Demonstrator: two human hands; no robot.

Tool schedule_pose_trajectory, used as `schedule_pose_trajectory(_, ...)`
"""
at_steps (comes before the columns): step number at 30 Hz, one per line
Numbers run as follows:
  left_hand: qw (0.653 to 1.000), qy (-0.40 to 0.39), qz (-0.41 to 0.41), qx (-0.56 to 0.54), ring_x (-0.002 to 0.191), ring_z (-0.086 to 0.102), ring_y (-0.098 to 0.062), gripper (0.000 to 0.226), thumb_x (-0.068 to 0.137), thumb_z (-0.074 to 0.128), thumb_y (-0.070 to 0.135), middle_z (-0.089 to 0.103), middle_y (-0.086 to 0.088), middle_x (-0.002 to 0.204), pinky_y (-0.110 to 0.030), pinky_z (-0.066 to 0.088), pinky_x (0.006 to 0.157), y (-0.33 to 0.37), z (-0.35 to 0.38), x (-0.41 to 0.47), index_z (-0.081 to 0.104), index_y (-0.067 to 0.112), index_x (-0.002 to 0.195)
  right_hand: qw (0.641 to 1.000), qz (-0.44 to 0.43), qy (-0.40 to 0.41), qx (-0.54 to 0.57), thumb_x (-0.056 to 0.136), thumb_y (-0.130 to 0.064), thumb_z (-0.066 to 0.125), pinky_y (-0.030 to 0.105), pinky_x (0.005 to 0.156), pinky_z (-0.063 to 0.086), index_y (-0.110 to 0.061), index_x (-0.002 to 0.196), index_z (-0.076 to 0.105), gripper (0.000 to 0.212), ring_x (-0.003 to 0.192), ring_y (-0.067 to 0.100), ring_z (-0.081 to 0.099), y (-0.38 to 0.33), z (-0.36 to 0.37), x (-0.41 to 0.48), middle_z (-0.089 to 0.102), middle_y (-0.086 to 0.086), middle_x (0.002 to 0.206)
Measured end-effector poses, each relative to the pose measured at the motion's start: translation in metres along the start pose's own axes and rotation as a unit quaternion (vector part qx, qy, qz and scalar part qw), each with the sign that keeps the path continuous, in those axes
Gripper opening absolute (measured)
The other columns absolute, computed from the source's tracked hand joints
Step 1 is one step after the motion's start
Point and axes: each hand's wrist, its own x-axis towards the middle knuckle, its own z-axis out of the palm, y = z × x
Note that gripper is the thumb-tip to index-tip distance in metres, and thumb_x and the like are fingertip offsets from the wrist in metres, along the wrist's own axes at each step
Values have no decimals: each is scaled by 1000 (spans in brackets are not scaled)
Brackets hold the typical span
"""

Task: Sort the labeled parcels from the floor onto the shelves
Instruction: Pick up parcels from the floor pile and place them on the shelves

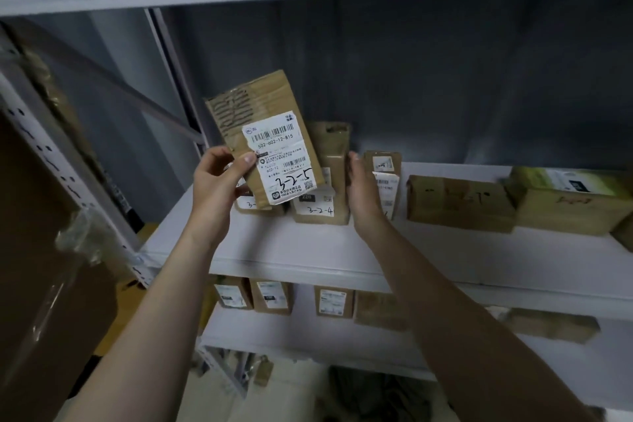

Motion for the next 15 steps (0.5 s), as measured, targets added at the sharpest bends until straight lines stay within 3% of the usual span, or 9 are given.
schedule_pose_trajectory(3,1000,-26,-4,11,95,74,-16,38,79,79,30,76,0,109,-44,58,79,-1,-11,10,61,15,109,1000,17,1,-1,87,-76,35,51,112,46,-36,130,65,65,122,19,63,13,20,7,69,-4,130)
schedule_pose_trajectory(8,998,-68,-7,16,93,73,-16,46,69,83,41,77,1,108,-41,55,76,1,-23,22,61,18,102,998,61,20,20,100,-71,31,48,108,51,-27,130,69,65,115,22,69,23,38,24,75,1,122)
schedule_pose_trajectory(10,997,-79,-6,20,94,74,-17,49,67,84,44,78,0,109,-42,56,78,2,-24,24,62,19,102,996,81,10,37,104,-68,29,41,104,52,-27,121,73,63,116,21,68,22,37,32,76,1,116)
schedule_pose_trajectory(12,996,-85,-3,16,98,74,-20,47,66,84,44,77,-1,111,-47,57,83,3,-23,24,63,20,101,994,95,33,43,106,-66,31,27,87,50,-33,102,69,50,101,13,63,18,33,37,70,-10,99)
schedule_pose_trajectory(13,996,-87,-2,12,100,74,-22,45,66,84,43,77,-1,112,-49,57,85,4,-22,24,63,21,100,991,109,57,51,105,-65,34,25,86,46,-36,100,62,41,92,11,58,15,30,37,60,-13,94)
schedule_pose_trajectory(15,995,-95,0,7,100,74,-22,41,67,84,43,77,0,111,-51,58,85,5,-18,24,65,24,97,980,138,114,86,104,-63,44,32,95,39,-32,119,53,36,93,12,50,18,19,35,51,-6,102)
